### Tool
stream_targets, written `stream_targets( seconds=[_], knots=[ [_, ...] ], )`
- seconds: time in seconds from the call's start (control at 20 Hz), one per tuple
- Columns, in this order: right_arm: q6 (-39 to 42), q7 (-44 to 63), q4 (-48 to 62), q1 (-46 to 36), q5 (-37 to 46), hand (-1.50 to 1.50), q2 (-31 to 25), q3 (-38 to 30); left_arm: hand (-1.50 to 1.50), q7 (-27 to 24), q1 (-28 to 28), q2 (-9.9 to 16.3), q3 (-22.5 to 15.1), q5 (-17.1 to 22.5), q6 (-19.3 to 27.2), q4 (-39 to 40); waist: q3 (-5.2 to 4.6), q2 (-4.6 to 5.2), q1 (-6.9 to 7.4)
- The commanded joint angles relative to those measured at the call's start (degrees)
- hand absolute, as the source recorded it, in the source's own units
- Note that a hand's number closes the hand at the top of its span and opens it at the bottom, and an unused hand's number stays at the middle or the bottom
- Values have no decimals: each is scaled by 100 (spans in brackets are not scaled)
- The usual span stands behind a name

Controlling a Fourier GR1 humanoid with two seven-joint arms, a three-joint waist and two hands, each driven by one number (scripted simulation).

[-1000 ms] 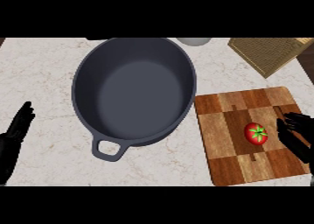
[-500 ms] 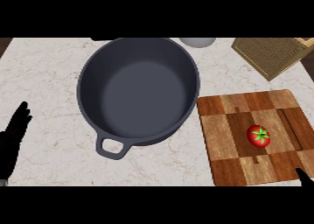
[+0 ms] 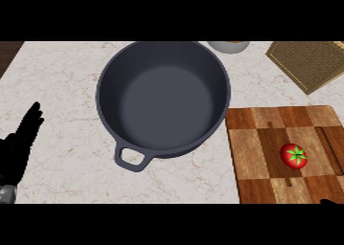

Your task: Pick the tomato from the cutting board and place it in the pot

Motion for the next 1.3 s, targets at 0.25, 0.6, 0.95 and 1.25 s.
stream_targets(
  seconds=[0.25,0.6,0.95,1.25],
  knots=[
    [2613,2497,412,-1497,-1067,-150,-720,231,0,153,-260,-64,-61,-41,-108,-11,9,36,226],
    [3299,3457,1159,-2773,-1912,-150,-714,352,0,-10,-53,-240,-139,-252,-24,155,12,7,158],
    [3451,3559,2013,-3377,-2125,-150,-832,339,0,290,-13,-101,46,-163,-177,-119,20,-26,97],
    [3435,3384,2647,-3474,-1968,-150,-714,603,0,-47,25,-293,98,-273,-128,86,19,-26,37]
  ],
)
